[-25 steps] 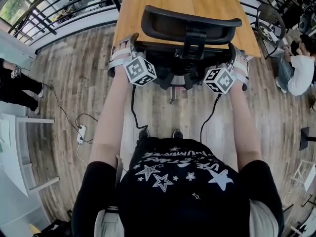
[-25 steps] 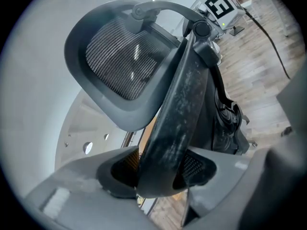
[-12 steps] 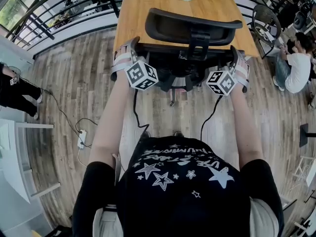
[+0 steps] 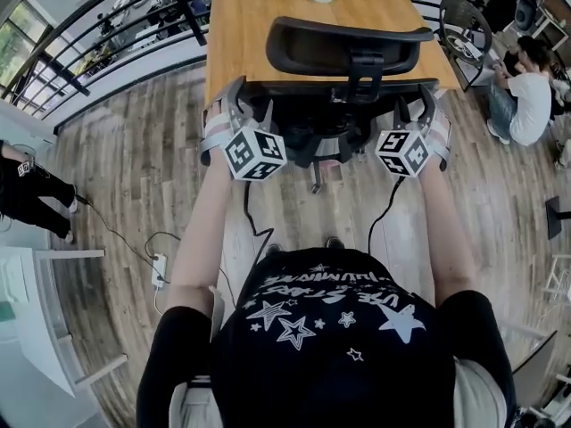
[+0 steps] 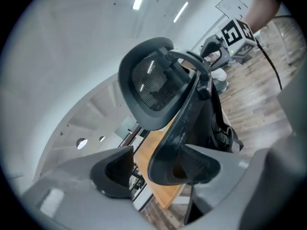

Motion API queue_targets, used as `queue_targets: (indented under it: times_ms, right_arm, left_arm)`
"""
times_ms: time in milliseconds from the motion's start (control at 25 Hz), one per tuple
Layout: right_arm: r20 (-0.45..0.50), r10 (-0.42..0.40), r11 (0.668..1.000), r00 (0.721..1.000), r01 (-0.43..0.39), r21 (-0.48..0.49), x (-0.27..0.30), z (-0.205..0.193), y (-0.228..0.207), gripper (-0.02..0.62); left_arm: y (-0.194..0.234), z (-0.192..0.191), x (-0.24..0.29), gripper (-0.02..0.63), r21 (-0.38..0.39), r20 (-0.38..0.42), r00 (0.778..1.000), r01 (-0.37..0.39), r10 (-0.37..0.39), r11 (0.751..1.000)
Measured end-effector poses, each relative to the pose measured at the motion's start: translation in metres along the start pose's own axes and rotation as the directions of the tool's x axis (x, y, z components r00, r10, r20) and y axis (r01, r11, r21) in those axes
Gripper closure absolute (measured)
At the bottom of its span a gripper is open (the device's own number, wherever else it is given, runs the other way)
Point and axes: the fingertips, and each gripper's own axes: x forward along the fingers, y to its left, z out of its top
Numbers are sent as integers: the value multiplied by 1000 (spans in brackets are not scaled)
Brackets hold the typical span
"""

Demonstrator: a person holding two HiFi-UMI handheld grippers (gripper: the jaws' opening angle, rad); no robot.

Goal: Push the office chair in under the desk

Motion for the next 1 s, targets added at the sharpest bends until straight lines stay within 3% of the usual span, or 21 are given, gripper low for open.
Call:
queue_targets:
  times_ms: [240,360,600,880,1000]
  right_arm:
    - [-4,-58,990,998,58,127,-33,26,-10,418]
    - [-5,-43,981,999,43,188,-44,38,-4,447]
    - [-41,-48,962,998,57,267,-64,51,13,514]
    - [-99,-42,898,994,81,432,-88,66,32,592]
    - [-87,-21,872,996,61,485,-96,81,36,592]
  left_arm:
    - [3,2,-22,290,-100,96,994,70,-60,992]
    - [7,2,-30,304,-133,138,988,94,-76,987]
    - [4,-7,-42,413,-187,207,968,184,-144,965]
    - [3,-19,-48,602,-188,300,930,277,-214,942]
    - [4,-16,-51,604,-224,342,906,337,-250,915]
